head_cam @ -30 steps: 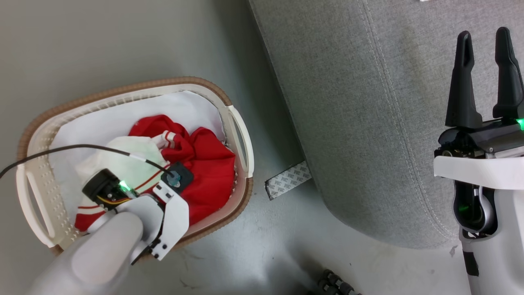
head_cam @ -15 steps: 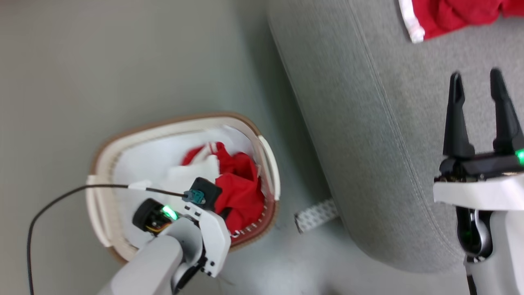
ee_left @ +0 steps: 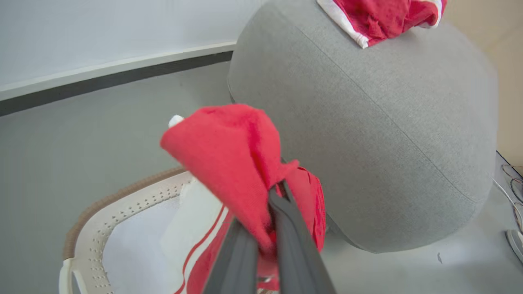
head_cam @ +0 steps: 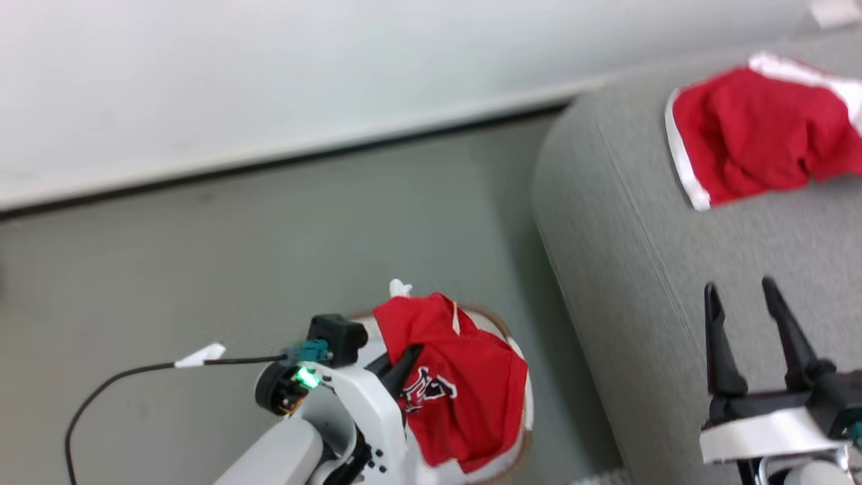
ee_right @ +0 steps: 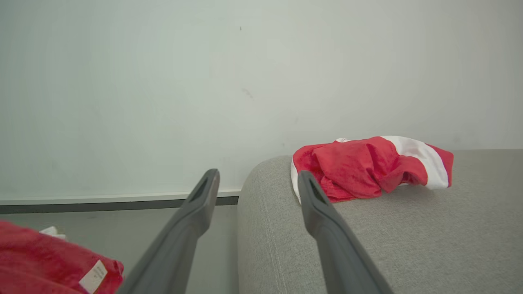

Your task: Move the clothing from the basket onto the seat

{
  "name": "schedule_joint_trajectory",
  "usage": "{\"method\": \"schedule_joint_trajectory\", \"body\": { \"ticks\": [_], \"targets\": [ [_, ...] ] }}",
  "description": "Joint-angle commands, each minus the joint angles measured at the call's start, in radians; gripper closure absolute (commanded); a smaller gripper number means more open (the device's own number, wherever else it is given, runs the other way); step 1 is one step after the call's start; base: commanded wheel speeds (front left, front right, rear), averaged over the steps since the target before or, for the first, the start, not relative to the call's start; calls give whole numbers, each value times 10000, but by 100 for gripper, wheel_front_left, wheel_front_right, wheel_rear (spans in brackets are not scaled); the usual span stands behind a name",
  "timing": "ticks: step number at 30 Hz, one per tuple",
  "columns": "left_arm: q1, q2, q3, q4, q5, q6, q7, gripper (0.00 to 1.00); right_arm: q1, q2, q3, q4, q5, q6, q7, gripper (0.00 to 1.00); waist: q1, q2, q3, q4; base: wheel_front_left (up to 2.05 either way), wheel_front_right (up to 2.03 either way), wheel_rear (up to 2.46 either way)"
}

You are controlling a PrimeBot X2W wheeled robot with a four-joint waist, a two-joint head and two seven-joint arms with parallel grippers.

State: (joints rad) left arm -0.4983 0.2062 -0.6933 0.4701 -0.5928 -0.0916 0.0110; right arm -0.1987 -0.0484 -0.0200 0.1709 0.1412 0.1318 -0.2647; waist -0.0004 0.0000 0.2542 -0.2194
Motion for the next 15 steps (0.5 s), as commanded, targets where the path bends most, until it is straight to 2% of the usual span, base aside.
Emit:
{"method": "schedule_joint_trajectory", "body": {
  "ticks": [1,6,15],
  "targets": [
    [198,75,111,-295,-202,71,-124,100,388,-38,-10,105,-128,-22,6,0,4,0,-1436,1013,0,0,0],
    [296,246,446,-1117,-414,306,-118,100,963,-35,161,280,-364,-22,6,0,4,0,-2206,1322,0,0,0],
    [103,650,871,-2453,-533,675,12,100,1483,-105,557,426,-720,-22,6,0,4,0,-2905,1750,0,0,0]
  ]
}}
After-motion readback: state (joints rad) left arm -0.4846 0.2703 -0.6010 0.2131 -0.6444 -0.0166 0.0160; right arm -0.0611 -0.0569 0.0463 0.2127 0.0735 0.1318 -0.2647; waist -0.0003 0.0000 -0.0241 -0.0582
